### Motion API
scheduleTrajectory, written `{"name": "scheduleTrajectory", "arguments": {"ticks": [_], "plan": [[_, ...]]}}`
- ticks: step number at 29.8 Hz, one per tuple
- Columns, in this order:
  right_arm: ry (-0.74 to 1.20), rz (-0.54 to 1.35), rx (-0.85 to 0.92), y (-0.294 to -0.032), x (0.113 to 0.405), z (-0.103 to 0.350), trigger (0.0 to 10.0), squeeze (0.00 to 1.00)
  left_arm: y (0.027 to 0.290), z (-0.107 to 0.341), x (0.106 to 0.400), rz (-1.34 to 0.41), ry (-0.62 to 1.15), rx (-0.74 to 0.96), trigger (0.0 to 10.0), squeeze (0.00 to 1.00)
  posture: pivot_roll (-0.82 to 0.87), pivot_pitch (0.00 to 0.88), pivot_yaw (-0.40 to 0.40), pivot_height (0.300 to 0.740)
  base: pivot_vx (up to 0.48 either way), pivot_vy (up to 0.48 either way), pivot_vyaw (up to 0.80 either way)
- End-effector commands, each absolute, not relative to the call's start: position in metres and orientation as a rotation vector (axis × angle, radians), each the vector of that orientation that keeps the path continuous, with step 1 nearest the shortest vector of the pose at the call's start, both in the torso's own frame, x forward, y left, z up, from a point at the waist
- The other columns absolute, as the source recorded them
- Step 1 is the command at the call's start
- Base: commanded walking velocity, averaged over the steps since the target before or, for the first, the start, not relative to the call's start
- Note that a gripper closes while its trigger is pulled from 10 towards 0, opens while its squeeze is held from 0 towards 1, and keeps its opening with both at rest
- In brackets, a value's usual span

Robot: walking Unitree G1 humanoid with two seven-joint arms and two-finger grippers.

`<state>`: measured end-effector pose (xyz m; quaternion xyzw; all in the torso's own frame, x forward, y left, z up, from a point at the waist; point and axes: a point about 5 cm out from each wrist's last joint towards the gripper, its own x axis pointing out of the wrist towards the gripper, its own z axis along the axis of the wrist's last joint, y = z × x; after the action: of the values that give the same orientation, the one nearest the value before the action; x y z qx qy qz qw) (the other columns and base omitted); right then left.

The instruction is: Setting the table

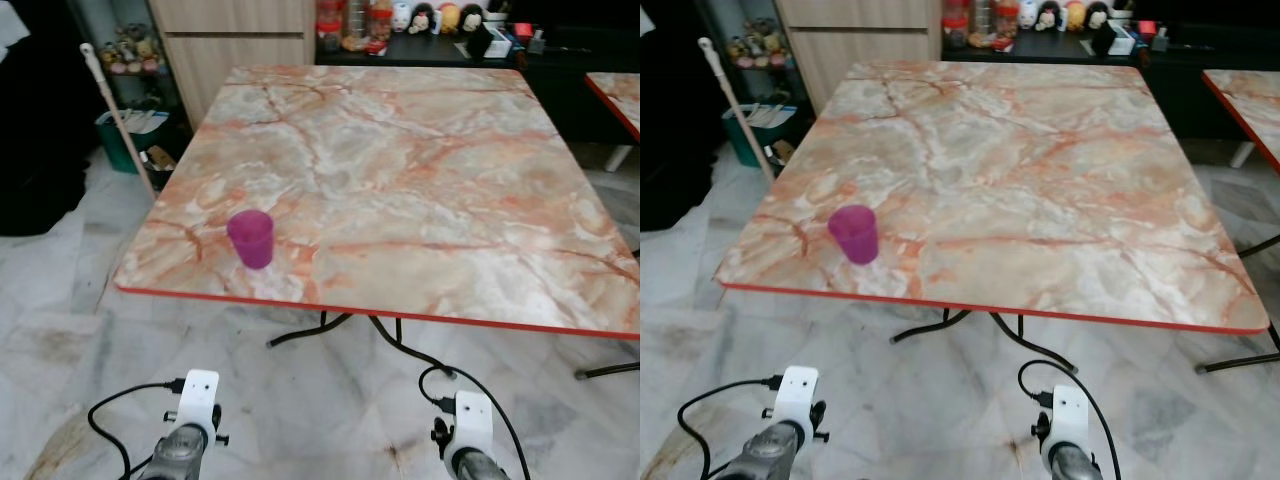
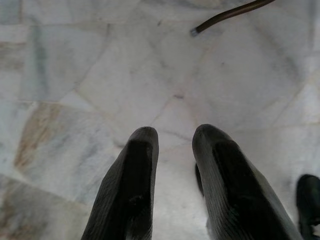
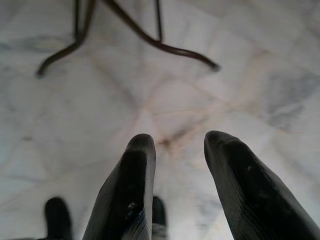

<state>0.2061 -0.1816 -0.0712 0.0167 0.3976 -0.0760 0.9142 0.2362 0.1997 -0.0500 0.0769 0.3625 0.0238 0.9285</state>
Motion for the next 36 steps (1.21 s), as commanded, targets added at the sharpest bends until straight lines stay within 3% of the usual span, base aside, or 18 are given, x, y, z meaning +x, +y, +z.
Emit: {"name": "scheduleTrajectory", "arguments": {"ticks": [1, 30, 36], "plan": [[0.835, -0.168, 0.031, -0.1849, 0.2014, -0.0735, 10.0, 0.00, 0.2002, -0.0513, 0.2344, 0.058, 0.751, 0.150, 10.0, 0.00, 0.05, 0.133, 0.008, 0.740, 0.000, 0.000, 0.00], [0.845, -0.162, 0.021, -0.1854, 0.2012, -0.0738, 10.0, 0.00, 0.2004, -0.0505, 0.2354, 0.064, 0.746, 0.147, 10.0, 0.00, 0.05, 0.136, 0.005, 0.740, 0.233, 0.000, -0.02], [0.851, -0.156, 0.018, -0.1841, 0.2000, -0.0747, 10.0, 0.00, 0.2069, -0.0482, 0.2365, 0.090, 0.731, 0.173, 10.0, 0.00, 0.06, 0.136, 0.005, 0.740, 0.000, 0.000, 0.00]]}}
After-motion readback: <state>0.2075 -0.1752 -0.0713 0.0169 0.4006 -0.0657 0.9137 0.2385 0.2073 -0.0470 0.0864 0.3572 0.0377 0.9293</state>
